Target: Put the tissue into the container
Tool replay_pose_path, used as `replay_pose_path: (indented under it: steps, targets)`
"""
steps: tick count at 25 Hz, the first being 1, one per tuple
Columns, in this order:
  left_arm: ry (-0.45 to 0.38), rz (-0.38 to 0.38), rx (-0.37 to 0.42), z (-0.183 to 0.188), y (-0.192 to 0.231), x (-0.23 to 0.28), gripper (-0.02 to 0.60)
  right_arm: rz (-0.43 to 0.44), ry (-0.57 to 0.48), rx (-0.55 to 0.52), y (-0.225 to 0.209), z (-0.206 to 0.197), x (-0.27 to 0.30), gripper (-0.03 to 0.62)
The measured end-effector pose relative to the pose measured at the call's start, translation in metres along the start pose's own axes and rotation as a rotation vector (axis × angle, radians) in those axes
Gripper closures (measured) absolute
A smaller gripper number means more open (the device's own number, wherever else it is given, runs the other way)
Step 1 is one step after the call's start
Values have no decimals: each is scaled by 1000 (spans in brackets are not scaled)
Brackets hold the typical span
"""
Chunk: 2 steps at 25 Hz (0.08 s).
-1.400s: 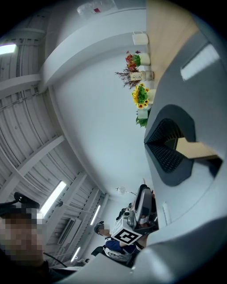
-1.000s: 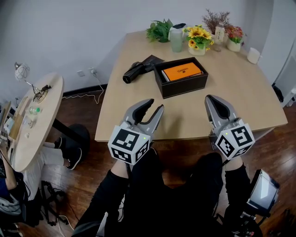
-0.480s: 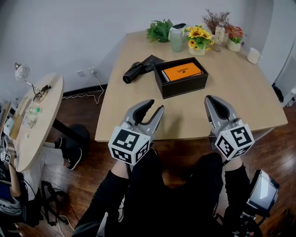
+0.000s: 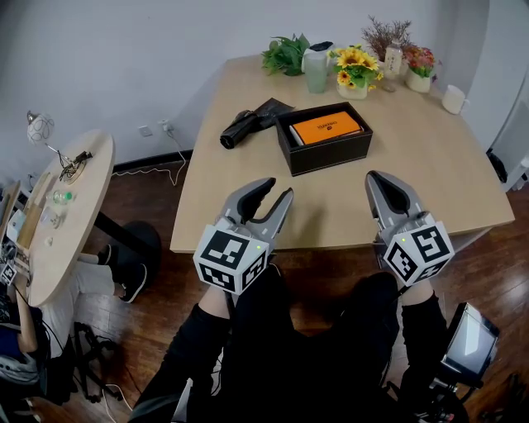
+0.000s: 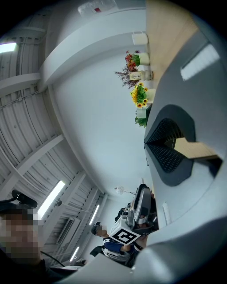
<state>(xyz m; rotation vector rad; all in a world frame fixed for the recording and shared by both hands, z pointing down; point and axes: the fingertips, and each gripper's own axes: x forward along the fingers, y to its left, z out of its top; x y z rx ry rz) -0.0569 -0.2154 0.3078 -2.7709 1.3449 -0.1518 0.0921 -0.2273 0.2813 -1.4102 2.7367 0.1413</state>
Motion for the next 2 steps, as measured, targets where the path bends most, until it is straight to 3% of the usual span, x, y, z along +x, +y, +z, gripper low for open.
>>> replay_pose_path:
  steps: [2]
  targets:
    - [2,0,-1,-1,0,0,463,2,3,-1,1,0,0,594]
